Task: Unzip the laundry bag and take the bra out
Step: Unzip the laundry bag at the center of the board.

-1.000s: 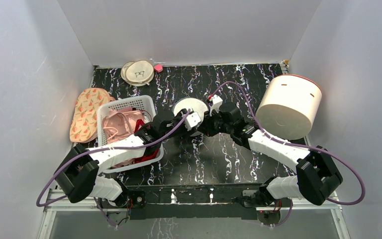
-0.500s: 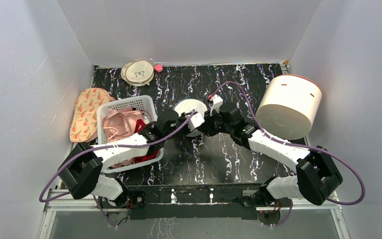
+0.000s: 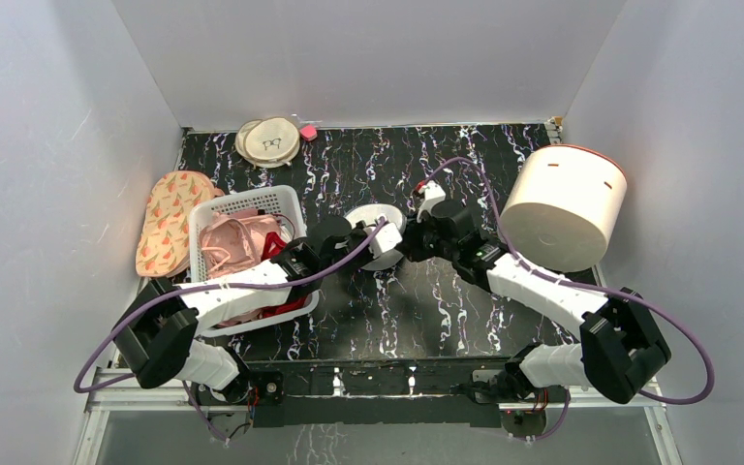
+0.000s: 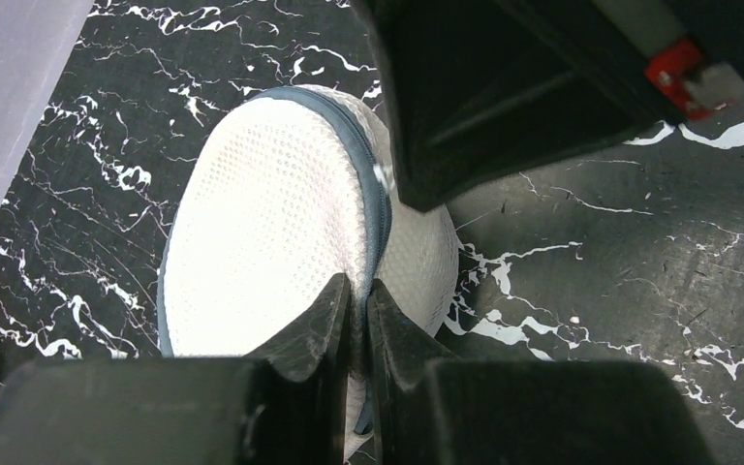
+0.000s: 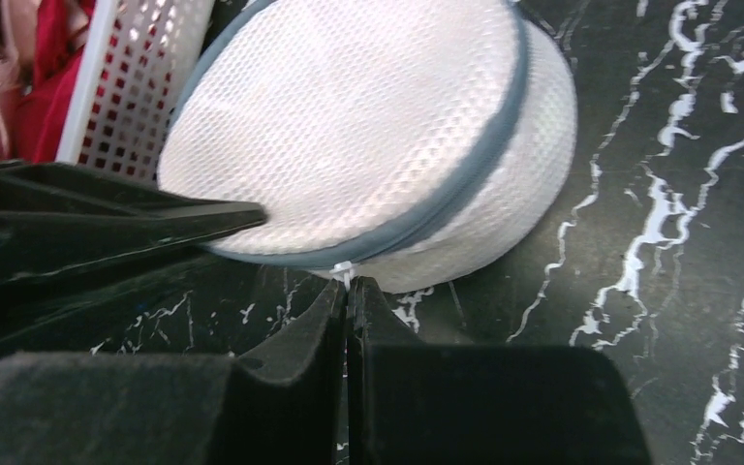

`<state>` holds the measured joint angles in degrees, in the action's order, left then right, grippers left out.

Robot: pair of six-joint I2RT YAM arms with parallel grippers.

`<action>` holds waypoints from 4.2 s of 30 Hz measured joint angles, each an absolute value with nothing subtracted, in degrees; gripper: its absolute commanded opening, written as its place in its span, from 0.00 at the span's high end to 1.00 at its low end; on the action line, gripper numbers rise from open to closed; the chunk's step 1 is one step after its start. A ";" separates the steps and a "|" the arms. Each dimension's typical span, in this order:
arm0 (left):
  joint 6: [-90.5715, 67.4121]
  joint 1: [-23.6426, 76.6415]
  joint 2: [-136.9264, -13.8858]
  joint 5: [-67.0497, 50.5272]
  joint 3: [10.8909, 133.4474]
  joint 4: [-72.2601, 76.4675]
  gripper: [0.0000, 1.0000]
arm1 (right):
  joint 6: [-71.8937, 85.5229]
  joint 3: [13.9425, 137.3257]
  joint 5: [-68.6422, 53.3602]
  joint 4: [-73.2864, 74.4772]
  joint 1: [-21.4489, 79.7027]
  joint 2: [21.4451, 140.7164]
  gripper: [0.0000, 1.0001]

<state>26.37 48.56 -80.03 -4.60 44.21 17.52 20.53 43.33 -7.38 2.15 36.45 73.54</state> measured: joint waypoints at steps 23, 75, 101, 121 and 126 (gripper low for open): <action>19.35 49.06 -78.96 -9.17 46.00 15.59 0.41 | 22.44 39.31 -21.12 1.02 31.44 67.51 1.00; 22.13 49.54 -80.09 -6.46 46.63 14.13 1.00 | 20.80 41.15 -8.40 7.25 32.80 67.44 1.00; 20.05 49.78 -78.28 -11.97 46.76 14.02 0.41 | 18.50 40.36 -20.95 8.67 28.05 61.82 1.00; 19.05 49.89 -78.22 -11.44 47.09 13.34 0.80 | 20.12 40.36 -19.64 5.82 34.20 63.48 1.00; 19.33 50.02 -78.28 -11.14 47.27 13.21 0.90 | 20.25 40.36 -18.00 5.87 34.41 63.46 1.00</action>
<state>19.33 50.02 -78.28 -11.14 47.27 13.21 20.25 40.36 -18.00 5.87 34.41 63.46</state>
